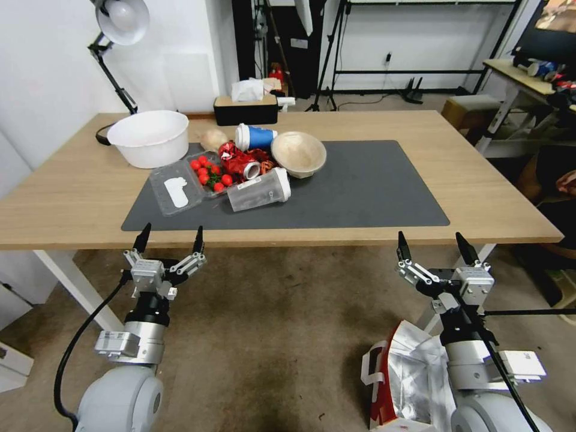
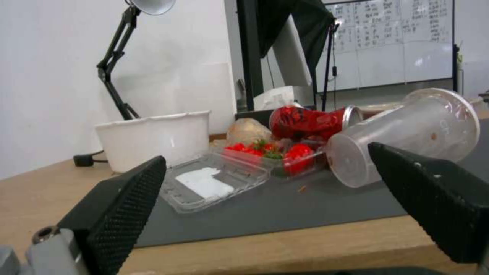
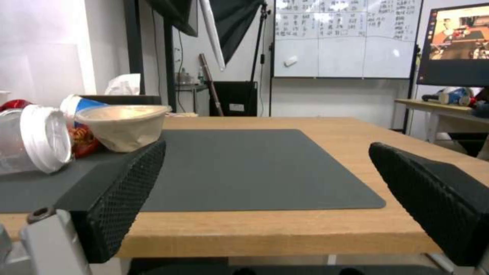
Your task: Pick up the food delivery bag from the floor and place it on the table.
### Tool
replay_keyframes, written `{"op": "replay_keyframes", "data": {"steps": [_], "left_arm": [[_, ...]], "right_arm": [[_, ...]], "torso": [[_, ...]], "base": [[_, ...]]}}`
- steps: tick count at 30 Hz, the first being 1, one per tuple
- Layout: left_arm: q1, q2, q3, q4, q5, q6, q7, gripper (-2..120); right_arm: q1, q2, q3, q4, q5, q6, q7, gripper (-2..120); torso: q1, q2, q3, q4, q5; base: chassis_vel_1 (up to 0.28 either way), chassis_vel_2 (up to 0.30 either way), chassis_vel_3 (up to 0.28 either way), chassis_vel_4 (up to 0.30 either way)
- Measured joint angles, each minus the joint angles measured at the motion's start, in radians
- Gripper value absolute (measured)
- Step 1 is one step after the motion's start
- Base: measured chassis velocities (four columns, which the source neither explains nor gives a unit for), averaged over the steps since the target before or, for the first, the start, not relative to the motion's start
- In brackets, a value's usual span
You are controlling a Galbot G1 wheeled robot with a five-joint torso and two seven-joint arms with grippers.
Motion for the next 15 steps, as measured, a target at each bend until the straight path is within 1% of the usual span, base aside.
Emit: {"op": "replay_keyframes", "data": {"steps": [4,7,9,11,13,15], "left_arm": [[-0.001,-0.001,-0.002,0.000,0.000,0.000,0.000,99],[-0.004,-0.002,-0.003,0.004,0.000,0.000,0.000,99],[-0.005,-0.002,-0.002,0.005,0.000,0.001,0.000,99],[-0.006,-0.002,-0.001,0.005,0.002,0.003,0.000,99],[-0.007,-0.002,-0.001,0.005,0.003,0.003,-0.001,99],[-0.006,-0.002,-0.001,0.005,0.007,0.007,-0.008,99]], "right_arm": [[0.000,-0.001,0.002,0.000,0.003,0.000,0.000,100],[0.002,-0.002,0.007,-0.004,0.008,0.001,0.000,100],[0.002,-0.002,0.006,-0.005,0.008,0.001,0.000,100],[0.006,0.004,0.003,-0.011,0.008,0.002,0.000,100],[0.007,0.006,0.002,-0.012,0.007,0.002,0.000,100],[0.006,0.008,0.000,-0.016,0.006,0.005,0.000,100]], "torso": [[-0.007,-0.017,-0.009,0.0000,0.0000],[-0.015,-0.037,-0.021,0.0000,0.0000],[-0.016,-0.039,-0.022,0.0000,0.0000],[-0.022,-0.053,-0.030,-0.0001,0.0000],[-0.024,-0.057,-0.033,0.0000,0.0000],[-0.029,-0.070,-0.041,0.0000,0.0000]], "base": [[0.000,0.000,0.000,0.000],[0.000,0.000,0.000,0.000],[0.000,0.000,0.000,0.000],[0.000,0.000,0.000,0.000],[0.000,0.000,0.000,0.000],[0.000,0.000,0.000,0.000]]}}
